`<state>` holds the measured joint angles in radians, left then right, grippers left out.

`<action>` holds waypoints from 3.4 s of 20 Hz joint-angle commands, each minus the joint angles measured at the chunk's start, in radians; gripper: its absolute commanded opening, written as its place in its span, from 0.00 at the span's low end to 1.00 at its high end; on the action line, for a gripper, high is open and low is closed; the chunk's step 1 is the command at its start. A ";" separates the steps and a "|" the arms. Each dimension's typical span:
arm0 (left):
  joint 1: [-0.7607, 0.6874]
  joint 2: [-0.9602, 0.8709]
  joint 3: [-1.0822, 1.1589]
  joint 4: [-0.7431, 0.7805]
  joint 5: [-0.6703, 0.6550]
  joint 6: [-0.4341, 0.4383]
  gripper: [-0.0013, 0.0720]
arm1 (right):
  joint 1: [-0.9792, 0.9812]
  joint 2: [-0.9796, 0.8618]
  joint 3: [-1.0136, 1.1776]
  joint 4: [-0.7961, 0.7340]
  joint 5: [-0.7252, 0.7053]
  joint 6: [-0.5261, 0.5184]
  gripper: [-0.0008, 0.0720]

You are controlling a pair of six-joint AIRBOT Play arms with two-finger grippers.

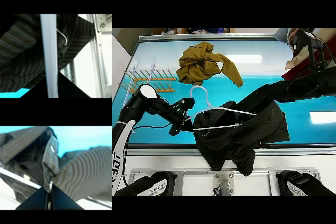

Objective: Fold the clothes and pants, and hang the long-sleeved shirts on hangers.

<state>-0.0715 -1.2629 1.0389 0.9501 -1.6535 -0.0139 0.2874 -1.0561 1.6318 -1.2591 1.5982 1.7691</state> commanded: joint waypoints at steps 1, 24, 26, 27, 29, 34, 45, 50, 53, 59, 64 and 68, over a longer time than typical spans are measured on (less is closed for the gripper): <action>-0.010 -0.003 0.000 0.000 0.007 0.000 0.04 | 0.001 -0.009 0.004 0.133 -0.091 -0.005 0.04; -0.010 -0.003 0.000 -0.037 0.083 0.043 0.04 | 0.349 -0.225 0.004 0.243 -0.523 0.004 0.04; -0.010 -0.003 0.000 -0.037 0.083 0.043 0.04 | 0.358 -0.240 0.004 0.244 -0.524 0.014 0.04; -0.010 -0.003 0.000 -0.036 0.083 0.043 0.04 | 0.363 -0.244 0.004 0.243 -0.523 0.014 0.04; -0.010 -0.003 0.000 -0.036 0.082 0.043 0.04 | 0.364 -0.246 0.004 0.243 -0.519 0.013 0.04; -0.010 -0.003 0.000 -0.036 0.082 0.043 0.04 | 0.364 -0.246 0.004 0.243 -0.517 0.010 0.61; -0.010 -0.003 0.000 -0.036 0.074 0.043 0.04 | 0.283 -0.204 0.004 0.194 -0.360 -0.020 0.66; -0.010 -0.003 0.000 -0.036 0.074 0.043 0.04 | 0.230 -0.153 0.004 0.200 -0.359 -0.054 0.66; -0.010 -0.003 0.000 -0.036 0.072 0.043 0.04 | 0.224 -0.141 0.004 0.230 -0.357 -0.119 0.66; -0.010 -0.003 0.000 -0.035 0.051 0.042 0.04 | 0.034 -0.051 0.000 0.414 -0.098 -0.473 0.66; -0.010 -0.003 0.000 -0.035 0.048 0.042 0.04 | -0.310 0.106 -0.119 0.608 0.052 -0.710 0.66; -0.010 -0.003 0.000 -0.034 0.041 0.043 0.04 | -0.581 0.231 -0.359 0.712 0.032 -0.933 0.65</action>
<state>-0.0811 -1.2655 1.0389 0.9146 -1.6077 0.0280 -0.1150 -0.9054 1.4128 -0.6662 1.6127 1.0271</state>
